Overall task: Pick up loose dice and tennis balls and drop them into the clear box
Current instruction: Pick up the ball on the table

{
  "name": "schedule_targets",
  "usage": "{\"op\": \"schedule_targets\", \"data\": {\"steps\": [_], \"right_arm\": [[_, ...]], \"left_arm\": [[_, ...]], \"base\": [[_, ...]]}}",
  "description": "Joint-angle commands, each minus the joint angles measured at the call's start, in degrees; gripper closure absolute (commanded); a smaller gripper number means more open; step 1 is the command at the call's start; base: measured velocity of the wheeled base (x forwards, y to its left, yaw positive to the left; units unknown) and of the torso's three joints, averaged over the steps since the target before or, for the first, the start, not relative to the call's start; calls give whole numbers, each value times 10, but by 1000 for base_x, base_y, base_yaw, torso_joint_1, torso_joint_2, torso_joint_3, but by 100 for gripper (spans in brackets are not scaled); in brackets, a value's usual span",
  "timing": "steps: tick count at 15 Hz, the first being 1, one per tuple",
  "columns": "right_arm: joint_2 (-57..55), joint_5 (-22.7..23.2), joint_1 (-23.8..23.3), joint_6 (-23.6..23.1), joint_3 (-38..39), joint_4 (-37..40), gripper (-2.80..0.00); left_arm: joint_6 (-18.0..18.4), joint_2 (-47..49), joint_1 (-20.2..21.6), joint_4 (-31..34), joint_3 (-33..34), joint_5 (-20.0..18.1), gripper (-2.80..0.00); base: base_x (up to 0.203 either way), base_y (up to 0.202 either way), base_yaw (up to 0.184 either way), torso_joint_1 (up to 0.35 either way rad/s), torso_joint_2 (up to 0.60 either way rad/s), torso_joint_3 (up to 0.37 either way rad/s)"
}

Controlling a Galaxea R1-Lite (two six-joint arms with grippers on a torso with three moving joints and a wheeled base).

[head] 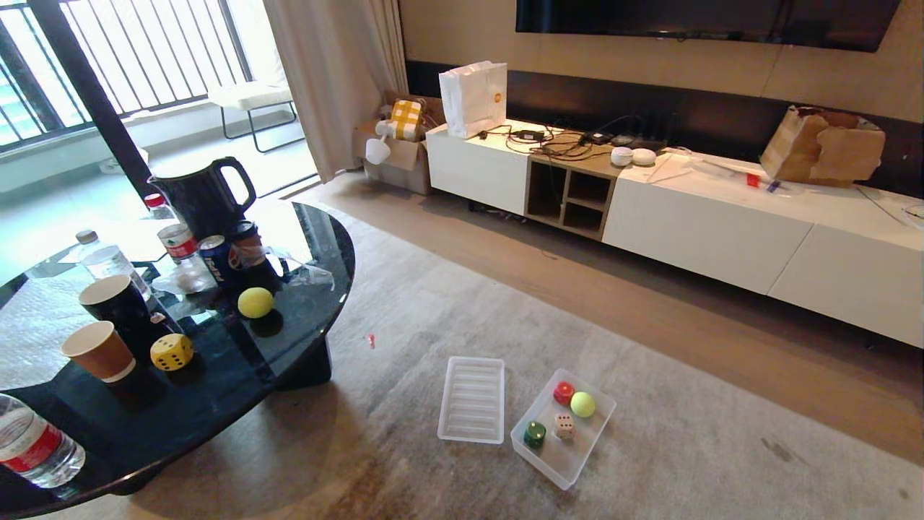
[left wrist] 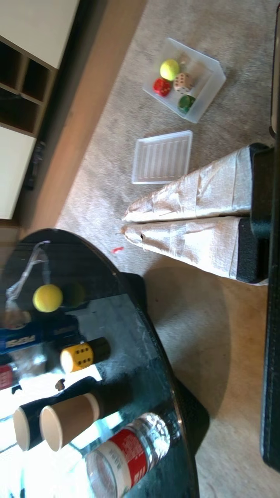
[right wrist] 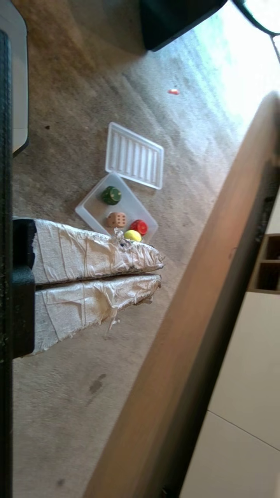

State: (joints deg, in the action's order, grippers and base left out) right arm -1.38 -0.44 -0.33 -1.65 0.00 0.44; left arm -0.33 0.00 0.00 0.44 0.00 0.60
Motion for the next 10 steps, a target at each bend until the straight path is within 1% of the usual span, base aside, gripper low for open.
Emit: {"op": "schedule_targets", "data": {"steps": [1,6,10], "right_arm": [[-1,0,0,0,2,0,0],[-1,0,0,0,2,-1,0],[-1,0,0,-1,2,0,0]], "left_arm": [[0,0,0,0,1,0,0],[0,0,0,0,0,0,0],[0,0,0,0,1,0,0]], "base": [[0,0,0,1,7,212],[0,0,0,3,2,193],[0,0,0,2,0,42]]}}
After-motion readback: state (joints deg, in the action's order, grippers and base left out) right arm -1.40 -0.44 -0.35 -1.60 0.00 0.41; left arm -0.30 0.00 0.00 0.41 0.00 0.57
